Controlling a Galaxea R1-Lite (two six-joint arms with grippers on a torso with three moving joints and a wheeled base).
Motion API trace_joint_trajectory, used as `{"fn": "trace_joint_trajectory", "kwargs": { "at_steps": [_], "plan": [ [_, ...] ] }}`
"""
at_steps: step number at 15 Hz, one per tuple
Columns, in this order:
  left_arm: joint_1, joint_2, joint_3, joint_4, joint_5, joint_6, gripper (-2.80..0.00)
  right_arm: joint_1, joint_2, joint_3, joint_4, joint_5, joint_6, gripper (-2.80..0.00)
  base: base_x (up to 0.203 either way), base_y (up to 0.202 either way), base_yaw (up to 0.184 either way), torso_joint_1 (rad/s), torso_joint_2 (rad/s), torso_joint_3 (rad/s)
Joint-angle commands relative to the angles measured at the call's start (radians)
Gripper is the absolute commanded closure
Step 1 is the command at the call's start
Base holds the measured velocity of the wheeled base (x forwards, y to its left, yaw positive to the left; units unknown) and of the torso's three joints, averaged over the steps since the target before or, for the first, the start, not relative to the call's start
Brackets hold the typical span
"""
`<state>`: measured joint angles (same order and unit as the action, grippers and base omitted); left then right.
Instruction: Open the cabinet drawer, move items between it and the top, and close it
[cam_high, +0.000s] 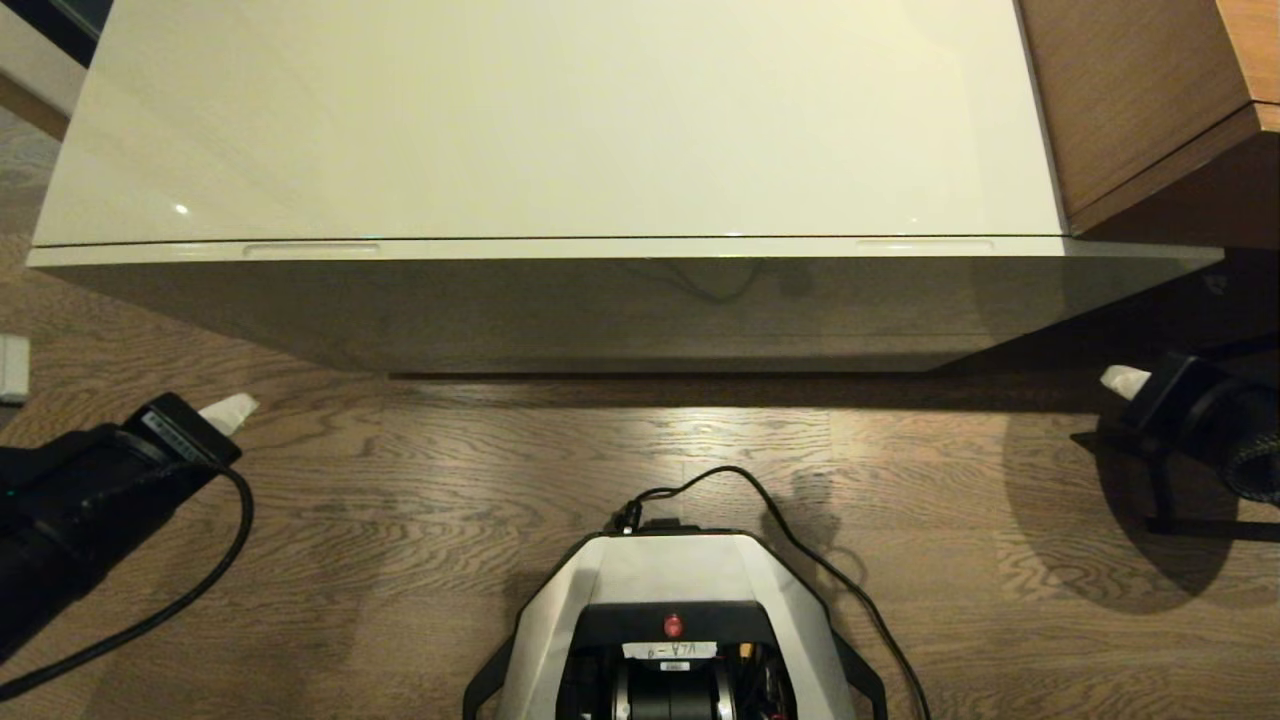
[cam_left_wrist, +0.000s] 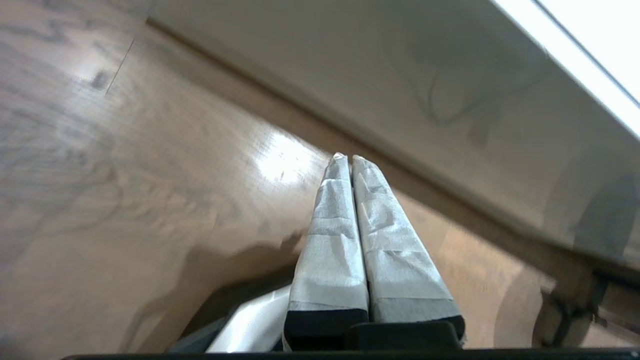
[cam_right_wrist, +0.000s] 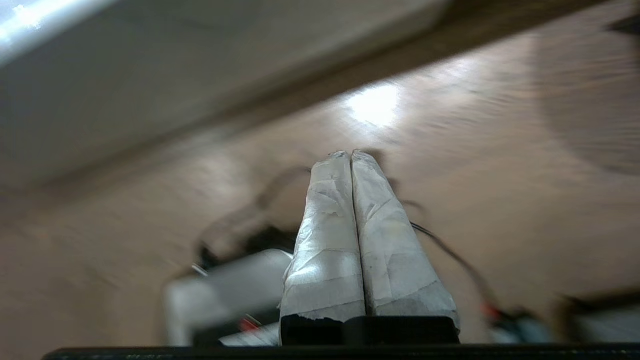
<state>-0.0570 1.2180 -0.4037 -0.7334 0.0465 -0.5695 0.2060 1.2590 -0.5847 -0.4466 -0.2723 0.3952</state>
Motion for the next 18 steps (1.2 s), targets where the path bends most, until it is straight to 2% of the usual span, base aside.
{"fn": "trace_joint_trajectory", "kwargs": {
  "at_steps": [1,5,8,9,11,12,13,15,17,18],
  "plan": [
    [0.000,-0.208,-0.006,0.152,-0.009,0.024,0.00,0.000,-0.157,0.007,0.116,-0.034,-0.037,0.00,0.000,0.000,0.000,0.000,0.00,0.000],
    [-0.001,-0.517,-0.009,0.502,-0.032,0.126,0.00,0.007,-0.426,-0.029,0.510,-0.097,-0.090,0.00,0.000,0.000,0.000,0.000,0.00,0.000],
    [0.003,-0.789,-0.055,0.847,-0.045,0.177,0.00,0.010,-0.678,-0.085,0.831,-0.106,-0.138,0.00,0.000,0.000,0.000,0.000,0.00,0.000],
    [0.007,-0.856,-0.073,0.965,-0.050,0.201,0.00,0.000,-0.750,-0.099,0.930,-0.107,-0.167,0.00,0.000,0.000,0.000,0.000,0.00,0.000],
    [0.028,-0.968,-0.093,1.123,-0.080,0.257,0.00,-0.085,-0.883,-0.105,1.053,-0.059,-0.266,0.00,0.000,0.000,0.000,0.000,0.00,0.000],
    [0.051,-0.996,-0.093,1.170,-0.111,0.283,0.00,-0.136,-0.929,-0.094,1.098,0.004,-0.322,0.00,0.000,0.000,0.000,0.000,0.00,0.000],
    [0.060,-1.010,-0.076,1.173,-0.121,0.286,0.00,-0.153,-0.955,-0.067,1.110,0.049,-0.349,0.00,0.000,0.000,0.000,0.000,0.00,0.000],
    [0.069,-1.031,0.015,1.165,-0.120,0.287,0.00,-0.171,-1.025,0.066,1.076,0.133,-0.372,0.00,0.000,0.000,0.000,0.000,0.00,0.000],
    [0.068,-1.075,0.073,1.143,-0.129,0.309,0.00,-0.187,-1.103,0.175,0.975,0.226,-0.397,0.00,0.000,0.000,0.000,0.000,0.00,0.000],
    [0.067,-1.107,0.106,1.139,-0.133,0.352,0.00,-0.191,-1.177,0.251,0.892,0.275,-0.420,0.00,0.000,0.000,0.000,0.000,0.00,0.000]
  ]
}}
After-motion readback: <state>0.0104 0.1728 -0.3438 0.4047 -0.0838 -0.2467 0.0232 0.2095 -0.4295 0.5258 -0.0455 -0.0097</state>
